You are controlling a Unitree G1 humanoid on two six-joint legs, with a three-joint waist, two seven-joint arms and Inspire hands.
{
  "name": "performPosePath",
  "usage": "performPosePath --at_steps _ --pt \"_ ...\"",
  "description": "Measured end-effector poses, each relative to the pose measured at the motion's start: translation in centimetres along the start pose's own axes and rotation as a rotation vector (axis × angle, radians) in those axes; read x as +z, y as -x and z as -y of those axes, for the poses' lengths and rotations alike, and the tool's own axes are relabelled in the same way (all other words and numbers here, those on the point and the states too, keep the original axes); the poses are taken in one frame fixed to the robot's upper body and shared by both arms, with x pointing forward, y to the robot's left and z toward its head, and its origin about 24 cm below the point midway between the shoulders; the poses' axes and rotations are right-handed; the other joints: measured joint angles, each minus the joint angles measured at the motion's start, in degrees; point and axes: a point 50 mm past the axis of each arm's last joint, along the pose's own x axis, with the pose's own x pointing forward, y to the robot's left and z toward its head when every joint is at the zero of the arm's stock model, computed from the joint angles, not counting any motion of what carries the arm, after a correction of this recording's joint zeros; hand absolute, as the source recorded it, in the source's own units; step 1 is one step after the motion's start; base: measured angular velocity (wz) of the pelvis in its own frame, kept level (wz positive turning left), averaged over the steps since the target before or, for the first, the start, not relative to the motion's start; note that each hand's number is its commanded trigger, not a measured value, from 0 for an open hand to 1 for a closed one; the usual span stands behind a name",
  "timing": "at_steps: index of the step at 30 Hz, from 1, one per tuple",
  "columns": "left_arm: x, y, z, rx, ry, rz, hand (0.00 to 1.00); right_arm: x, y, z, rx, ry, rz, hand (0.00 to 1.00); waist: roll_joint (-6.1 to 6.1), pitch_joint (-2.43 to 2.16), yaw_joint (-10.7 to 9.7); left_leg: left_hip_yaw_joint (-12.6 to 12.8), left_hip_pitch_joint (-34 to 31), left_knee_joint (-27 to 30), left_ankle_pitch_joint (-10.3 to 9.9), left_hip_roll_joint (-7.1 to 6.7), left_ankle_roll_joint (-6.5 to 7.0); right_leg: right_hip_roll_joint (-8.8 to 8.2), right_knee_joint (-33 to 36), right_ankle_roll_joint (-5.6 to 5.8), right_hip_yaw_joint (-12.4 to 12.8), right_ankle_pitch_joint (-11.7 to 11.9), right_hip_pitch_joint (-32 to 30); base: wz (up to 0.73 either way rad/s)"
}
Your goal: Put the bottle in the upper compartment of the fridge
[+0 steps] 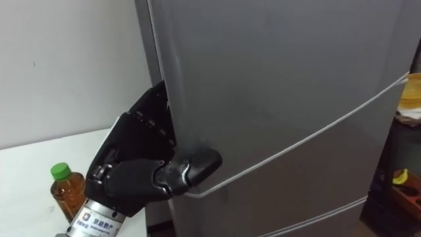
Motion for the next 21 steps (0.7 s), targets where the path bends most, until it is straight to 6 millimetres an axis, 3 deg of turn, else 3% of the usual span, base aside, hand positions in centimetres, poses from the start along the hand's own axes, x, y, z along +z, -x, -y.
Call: performPosePath --at_steps 7,11,21 --pt "-0.43 -0.04 0.52 -0.021 0.025 -0.013 0.0 0.02 0.02 0.11 -0.005 -0.013 0.002 0.0 -0.04 0.05 -0.26 0.21 0.09 -0.32 -0.22 0.02 0.69 0.04 0.03 0.19 0.12 0.17 -0.11 -0.01" --pt "-0.55 -0.03 0.63 -0.025 0.032 -0.018 0.0 0.06 0.0 0.11 -0.006 -0.015 -0.003 0.0 0.12 0.0 -0.32 1.63 0.65 -0.78 -0.31 0.14 0.84 0.1 0.03 0.39 1.4 0.47 -0.1 -0.12" --pt "-0.56 -0.03 0.64 -0.026 0.032 -0.019 0.0 0.46 -0.1 -0.02 -0.001 -0.016 0.001 0.0 0.54 0.28 -2.11 3.2 0.75 -0.83 -0.86 0.17 1.74 0.03 0.14 1.11 3.13 1.38 -0.16 -0.05"
